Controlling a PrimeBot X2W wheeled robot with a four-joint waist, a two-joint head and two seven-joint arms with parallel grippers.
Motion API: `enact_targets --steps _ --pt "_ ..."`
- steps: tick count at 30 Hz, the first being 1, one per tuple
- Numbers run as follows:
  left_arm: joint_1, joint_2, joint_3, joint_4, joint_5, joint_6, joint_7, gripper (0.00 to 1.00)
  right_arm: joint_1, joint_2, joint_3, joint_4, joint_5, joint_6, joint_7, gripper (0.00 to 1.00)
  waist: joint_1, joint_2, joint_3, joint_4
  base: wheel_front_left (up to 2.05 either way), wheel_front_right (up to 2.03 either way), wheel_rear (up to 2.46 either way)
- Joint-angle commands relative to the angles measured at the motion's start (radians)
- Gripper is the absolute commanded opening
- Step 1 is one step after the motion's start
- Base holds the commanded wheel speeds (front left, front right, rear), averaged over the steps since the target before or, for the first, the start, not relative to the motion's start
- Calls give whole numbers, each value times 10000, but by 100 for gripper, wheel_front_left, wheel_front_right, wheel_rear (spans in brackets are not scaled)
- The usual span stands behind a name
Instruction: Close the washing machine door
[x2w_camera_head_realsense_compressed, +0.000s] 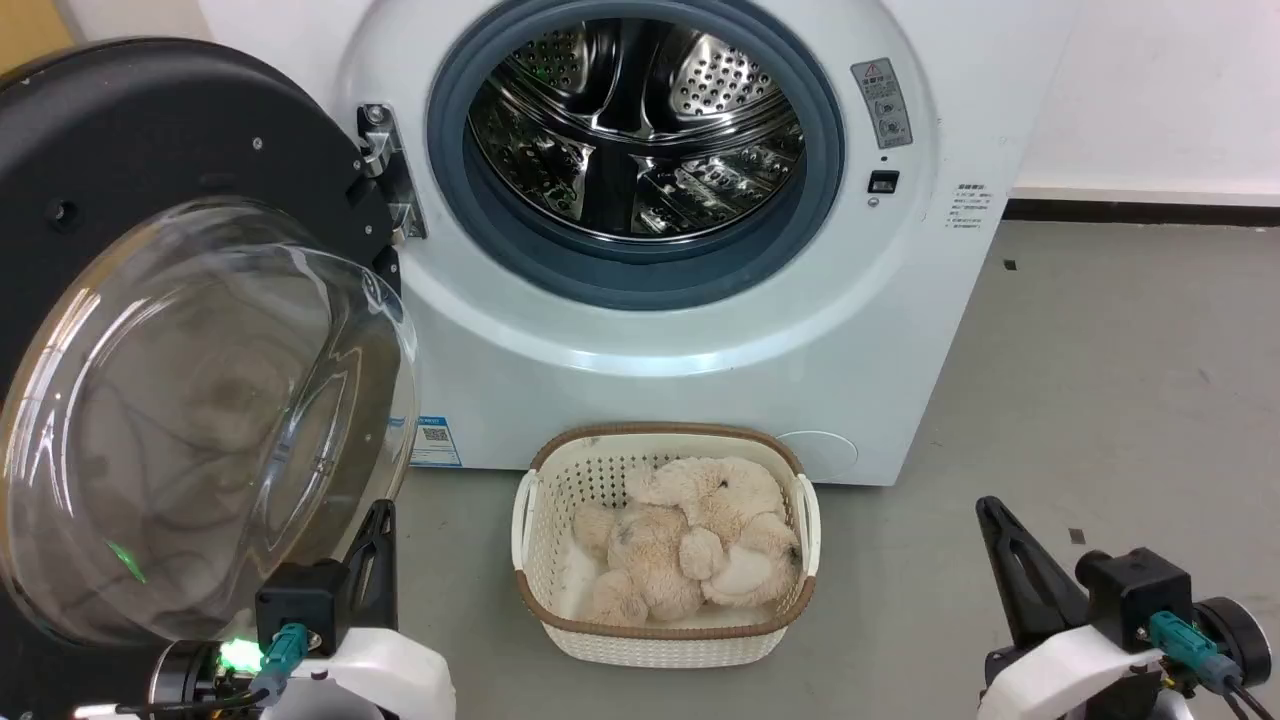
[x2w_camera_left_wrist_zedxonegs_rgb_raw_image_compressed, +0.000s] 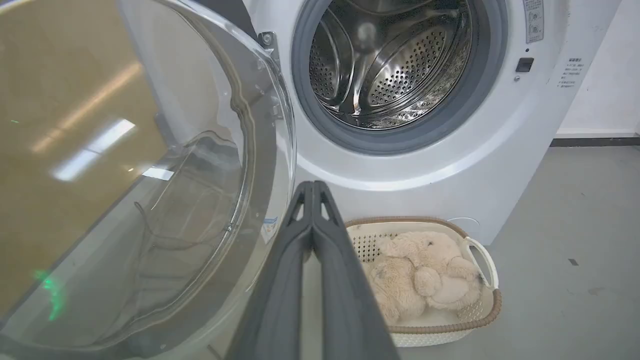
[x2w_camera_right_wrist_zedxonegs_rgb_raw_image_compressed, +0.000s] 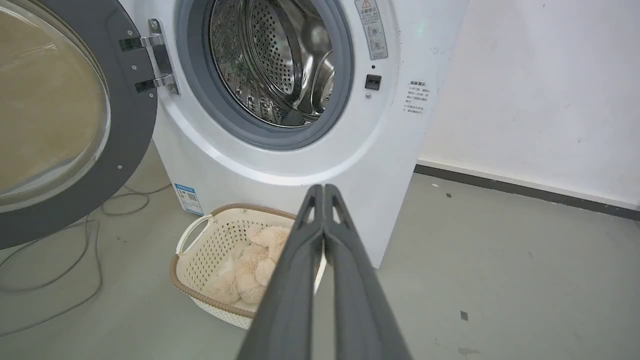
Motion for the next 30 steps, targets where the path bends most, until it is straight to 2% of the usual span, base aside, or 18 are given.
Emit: enact_targets --steps 1,16,17,30 --pt "-151 1 11 -41 30 -43 3 0 -140 53 1 -26 -78 8 14 0 0 -1 0 0 0 0 0" --pt "-151 1 11 -41 30 -43 3 0 -140 53 1 -26 -78 8 14 0 0 -1 0 0 0 0 0" --pt "0 0 1 0 -1 0 -2 100 0 0 1 0 2 0 -2 100 0 -1 0 0 0 0 0" --pt "14 0 -116 64 -116 90 -193 100 66 2 -55 -20 185 1 -194 100 0 -1 5 25 0 0 0"
